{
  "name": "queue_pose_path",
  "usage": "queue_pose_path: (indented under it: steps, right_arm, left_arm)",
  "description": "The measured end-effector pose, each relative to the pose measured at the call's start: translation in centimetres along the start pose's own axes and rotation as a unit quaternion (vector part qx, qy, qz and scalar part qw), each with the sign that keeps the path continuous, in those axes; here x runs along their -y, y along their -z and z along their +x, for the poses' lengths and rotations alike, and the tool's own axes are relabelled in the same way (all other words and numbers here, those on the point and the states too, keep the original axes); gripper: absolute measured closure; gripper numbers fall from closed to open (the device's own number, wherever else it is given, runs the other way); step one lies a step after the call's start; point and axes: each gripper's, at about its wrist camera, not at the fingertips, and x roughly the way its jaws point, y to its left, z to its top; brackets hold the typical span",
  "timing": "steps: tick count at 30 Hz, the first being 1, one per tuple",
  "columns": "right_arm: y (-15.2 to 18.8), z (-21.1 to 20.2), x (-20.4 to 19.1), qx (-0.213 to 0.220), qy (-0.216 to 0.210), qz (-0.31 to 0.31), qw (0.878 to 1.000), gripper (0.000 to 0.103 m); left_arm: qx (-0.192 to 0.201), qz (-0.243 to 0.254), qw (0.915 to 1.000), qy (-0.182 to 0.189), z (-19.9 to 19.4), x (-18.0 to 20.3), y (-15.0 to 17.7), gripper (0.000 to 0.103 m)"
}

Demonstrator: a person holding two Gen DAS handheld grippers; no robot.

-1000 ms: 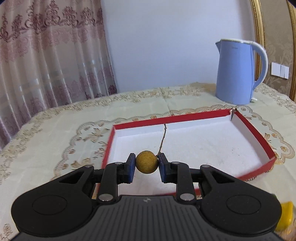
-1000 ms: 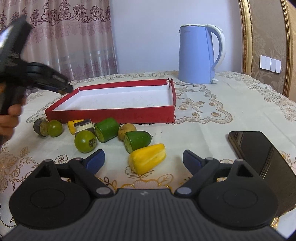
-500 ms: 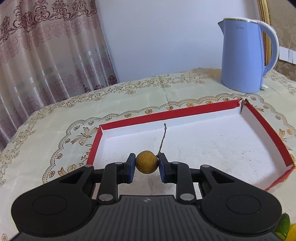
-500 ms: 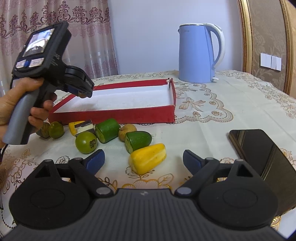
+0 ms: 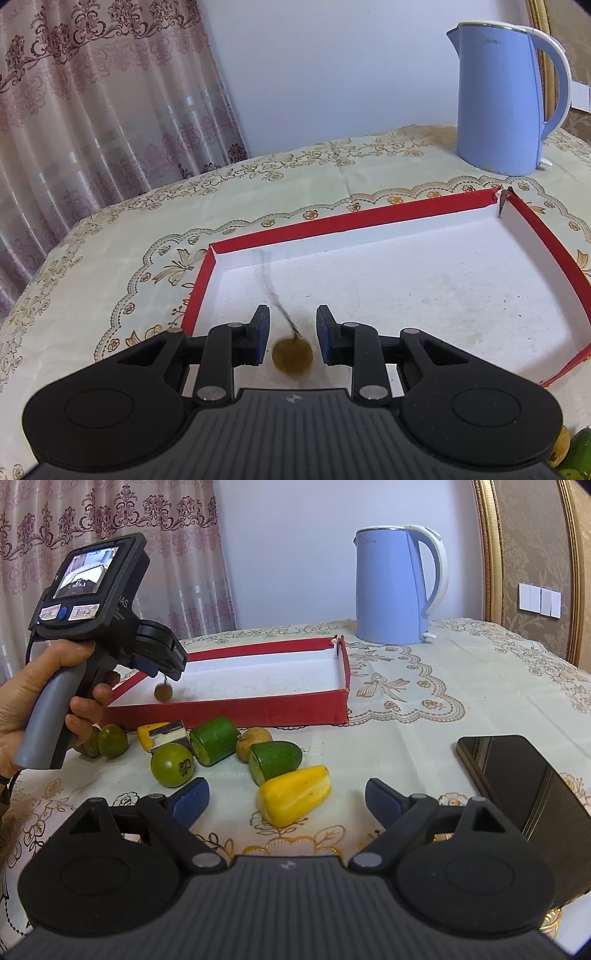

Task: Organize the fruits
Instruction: 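Carry the brown fruit into the red tray and open the left tool, then withdraw the left tool from the tray while the right tool approaches the yellow piece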

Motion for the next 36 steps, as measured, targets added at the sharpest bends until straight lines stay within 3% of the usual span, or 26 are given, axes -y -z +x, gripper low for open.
queue_pose_path:
  steps: [9,11,12,13,17,21,26,31,36]
  right_arm:
    - [-0.1,-0.1,0.2,-0.006,0.014,-0.002,1.0,0.012]
    - [-0.1,-0.2,0.2,-0.007,0.01,-0.01,1.0,0.012]
    - [-0.1,-0.2,0.2,-0.008,0.009,-0.015,1.0,0.012]
    - [0.0,-0.2,0.1,-0.008,0.009,-0.021,1.0,0.012]
    - [-0.1,-0.1,-0.5,-0.01,0.014,-0.044,0.999,0.015]
    - [-0.2,0.2,-0.5,-0.021,0.014,-0.05,0.998,0.029]
    - [-0.3,0.8,-0.2,-0.033,0.019,-0.051,0.998,0.044]
    - [-0.5,1.1,-0.3,-0.035,0.015,-0.06,0.997,0.046]
    - [-0.5,1.3,-0.5,-0.038,0.011,-0.067,0.997,0.056]
  left_arm:
    - [0.018,-0.022,0.9994,-0.02,-2.7,-1.3,1.6,0.071]
    - [0.033,-0.03,0.9987,-0.025,-4.3,-1.8,2.7,0.05]
    - [0.043,-0.036,0.998,-0.028,-5.0,-2.0,3.5,0.03]
    - [0.056,-0.042,0.997,-0.034,-5.9,-2.3,4.3,0.022]
    - [0.096,-0.047,0.9918,-0.07,-8.6,-2.6,6.5,0.022]
    - [0.129,-0.062,0.9856,-0.09,-10.8,-3.2,8.1,0.02]
    - [0.136,-0.099,0.9828,-0.075,-11.0,-4.3,9.9,0.017]
    - [0.137,-0.105,0.9826,-0.068,-10.4,-4.5,10.8,0.017]
    - [0.125,-0.103,0.9853,-0.054,-10.0,-4.3,11.4,0.017]
